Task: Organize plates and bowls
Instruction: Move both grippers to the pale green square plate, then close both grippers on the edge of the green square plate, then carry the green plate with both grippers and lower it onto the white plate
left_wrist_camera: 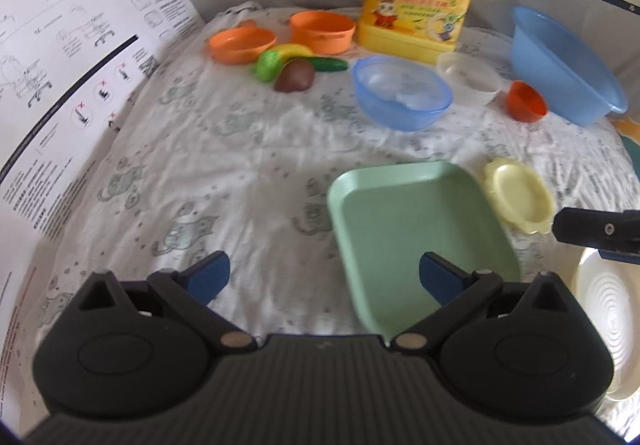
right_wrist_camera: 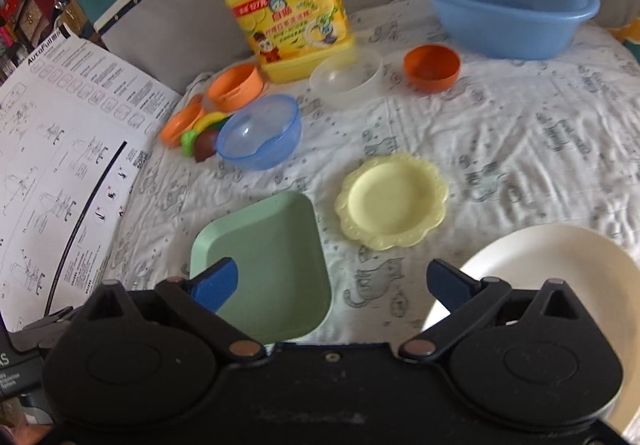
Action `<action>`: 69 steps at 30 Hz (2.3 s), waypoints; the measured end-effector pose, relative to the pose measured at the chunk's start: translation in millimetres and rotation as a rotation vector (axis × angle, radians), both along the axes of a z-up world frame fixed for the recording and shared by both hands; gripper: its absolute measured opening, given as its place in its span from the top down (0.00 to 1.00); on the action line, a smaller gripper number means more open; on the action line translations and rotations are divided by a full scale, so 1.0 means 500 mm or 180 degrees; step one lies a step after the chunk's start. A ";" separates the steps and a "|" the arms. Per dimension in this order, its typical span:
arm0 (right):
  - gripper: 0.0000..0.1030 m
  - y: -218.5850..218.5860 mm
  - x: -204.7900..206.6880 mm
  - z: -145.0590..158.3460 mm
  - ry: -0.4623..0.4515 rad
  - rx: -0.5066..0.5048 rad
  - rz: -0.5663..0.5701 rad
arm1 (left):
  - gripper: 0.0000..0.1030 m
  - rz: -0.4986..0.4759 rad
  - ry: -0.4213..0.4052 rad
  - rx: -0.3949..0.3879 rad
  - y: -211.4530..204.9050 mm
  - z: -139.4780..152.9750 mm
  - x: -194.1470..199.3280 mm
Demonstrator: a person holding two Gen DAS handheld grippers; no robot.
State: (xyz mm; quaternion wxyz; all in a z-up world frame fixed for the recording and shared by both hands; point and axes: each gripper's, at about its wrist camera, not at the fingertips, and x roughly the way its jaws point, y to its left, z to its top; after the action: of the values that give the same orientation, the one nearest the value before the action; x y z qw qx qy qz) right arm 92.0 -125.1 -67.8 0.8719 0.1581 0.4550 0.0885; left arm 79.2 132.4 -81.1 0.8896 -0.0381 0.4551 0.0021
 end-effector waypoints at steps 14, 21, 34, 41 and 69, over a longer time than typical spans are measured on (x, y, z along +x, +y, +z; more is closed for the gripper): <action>0.62 0.056 0.056 -0.076 0.0224 -0.0048 0.0167 | 0.34 -0.0263 0.0143 -0.0391 -0.020 -0.045 0.035; 0.70 0.073 0.080 -0.089 0.0185 -0.0059 0.0226 | 0.60 -0.0359 0.0151 -0.0387 -0.026 -0.052 0.037; 0.70 0.098 0.071 -0.084 0.0047 -0.0211 0.0333 | 0.64 -0.0231 0.0133 -0.0304 -0.038 -0.046 0.040; 0.70 0.071 0.045 -0.053 -0.0035 -0.0107 0.0237 | 0.64 -0.0276 0.0095 -0.0216 -0.061 -0.014 0.027; 0.70 -0.277 -0.174 0.013 -0.0268 0.0016 -0.0807 | 0.63 -0.1205 0.0082 -0.0140 -0.410 0.076 -0.064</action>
State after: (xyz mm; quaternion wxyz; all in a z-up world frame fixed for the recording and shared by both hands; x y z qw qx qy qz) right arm 5.1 -263.8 -61.4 0.8940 0.2127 0.3941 -0.0148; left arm 47.2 -72.5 -43.3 0.8672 0.0288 0.4654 -0.1748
